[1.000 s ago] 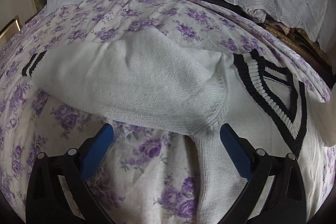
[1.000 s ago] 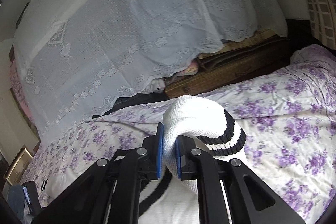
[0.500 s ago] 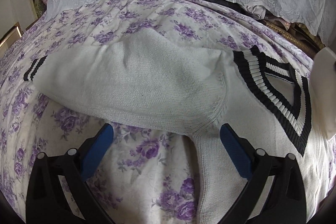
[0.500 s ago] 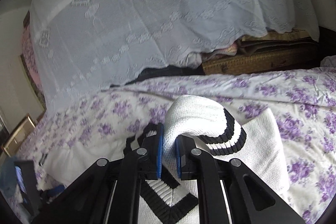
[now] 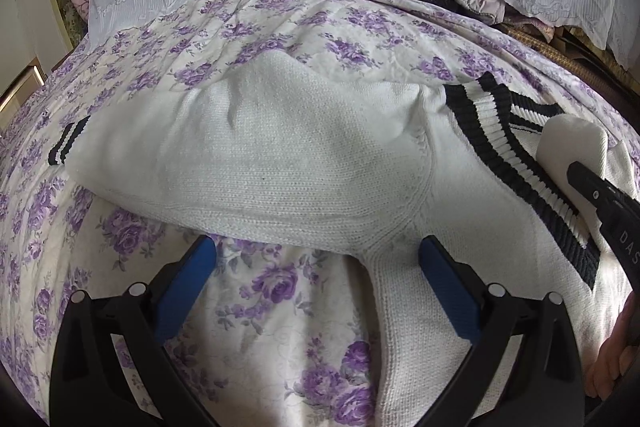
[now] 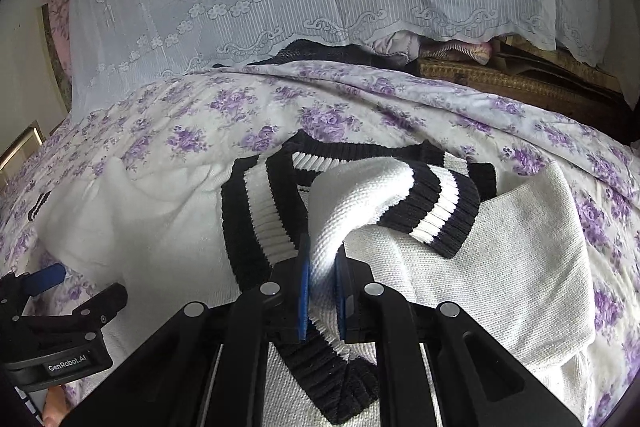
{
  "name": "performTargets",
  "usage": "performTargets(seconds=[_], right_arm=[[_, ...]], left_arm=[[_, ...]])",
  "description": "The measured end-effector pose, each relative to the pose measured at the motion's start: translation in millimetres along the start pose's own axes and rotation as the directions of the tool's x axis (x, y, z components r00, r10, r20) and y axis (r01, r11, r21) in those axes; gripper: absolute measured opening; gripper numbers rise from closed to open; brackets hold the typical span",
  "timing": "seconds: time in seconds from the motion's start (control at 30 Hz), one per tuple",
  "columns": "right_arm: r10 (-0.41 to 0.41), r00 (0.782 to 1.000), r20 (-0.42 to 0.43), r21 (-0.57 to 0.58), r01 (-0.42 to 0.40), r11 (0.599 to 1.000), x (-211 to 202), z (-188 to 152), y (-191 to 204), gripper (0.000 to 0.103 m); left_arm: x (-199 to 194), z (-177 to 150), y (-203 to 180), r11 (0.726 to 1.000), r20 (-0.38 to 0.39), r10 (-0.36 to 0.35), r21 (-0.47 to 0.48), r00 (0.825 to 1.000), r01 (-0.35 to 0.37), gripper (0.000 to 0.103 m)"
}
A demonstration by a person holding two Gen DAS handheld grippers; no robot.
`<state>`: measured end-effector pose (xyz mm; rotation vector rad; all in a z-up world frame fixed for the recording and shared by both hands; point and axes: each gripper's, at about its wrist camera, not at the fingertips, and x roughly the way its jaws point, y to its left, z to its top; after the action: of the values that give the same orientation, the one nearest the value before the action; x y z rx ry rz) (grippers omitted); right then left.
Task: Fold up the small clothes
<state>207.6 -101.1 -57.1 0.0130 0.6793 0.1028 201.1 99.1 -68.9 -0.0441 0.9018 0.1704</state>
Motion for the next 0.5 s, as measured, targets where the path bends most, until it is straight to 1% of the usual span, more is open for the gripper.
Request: performTargets(seconds=[0.1, 0.17, 0.2, 0.23, 0.3, 0.33, 0.4, 0.5], right_arm=[[0.013, 1.000, 0.020, 0.001, -0.013, 1.000, -4, 1, 2, 0.010], [0.029, 0.999, 0.026, -0.023, -0.029, 0.999, -5, 2, 8, 0.010], [0.035, 0.999, 0.009, -0.052, -0.034, 0.998, -3, 1, 14, 0.012], [0.035, 0.999, -0.026, -0.081, -0.037, 0.996, 3, 1, 18, 0.015], [0.045, 0.990, -0.134, -0.137, -0.064, 0.989, 19, -4, 29, 0.039], [0.046, 0.988, -0.147, -0.166, -0.070, 0.984, 21, -7, 34, 0.043], [0.030, 0.991, -0.129, -0.215, -0.058, 0.975, 9, -8, 39, 0.050], [0.086, 0.988, -0.129, -0.247, -0.116, 0.962, -25, -9, 31, 0.056]], left_arm=[[0, 0, 0, 1.000, 0.000, 0.001, 0.001, 1.000, -0.001, 0.099], [0, 0, 0, 1.000, 0.000, 0.000, 0.000, 1.000, 0.000, 0.099], [0, 0, 0, 1.000, 0.000, 0.001, 0.000, 1.000, -0.001, 0.099], [1, 0, 0, 1.000, -0.001, 0.000, 0.001, 1.000, 0.000, 0.099], [1, 0, -1, 1.000, -0.001, 0.002, 0.004, 1.000, -0.002, 0.099], [1, 0, -1, 1.000, -0.001, 0.002, 0.008, 1.000, -0.002, 0.099], [0, 0, -1, 1.000, 0.001, -0.002, 0.010, 1.000, 0.002, 0.099], [-3, 0, 0, 1.000, 0.009, -0.018, 0.008, 1.000, 0.018, 0.099]])
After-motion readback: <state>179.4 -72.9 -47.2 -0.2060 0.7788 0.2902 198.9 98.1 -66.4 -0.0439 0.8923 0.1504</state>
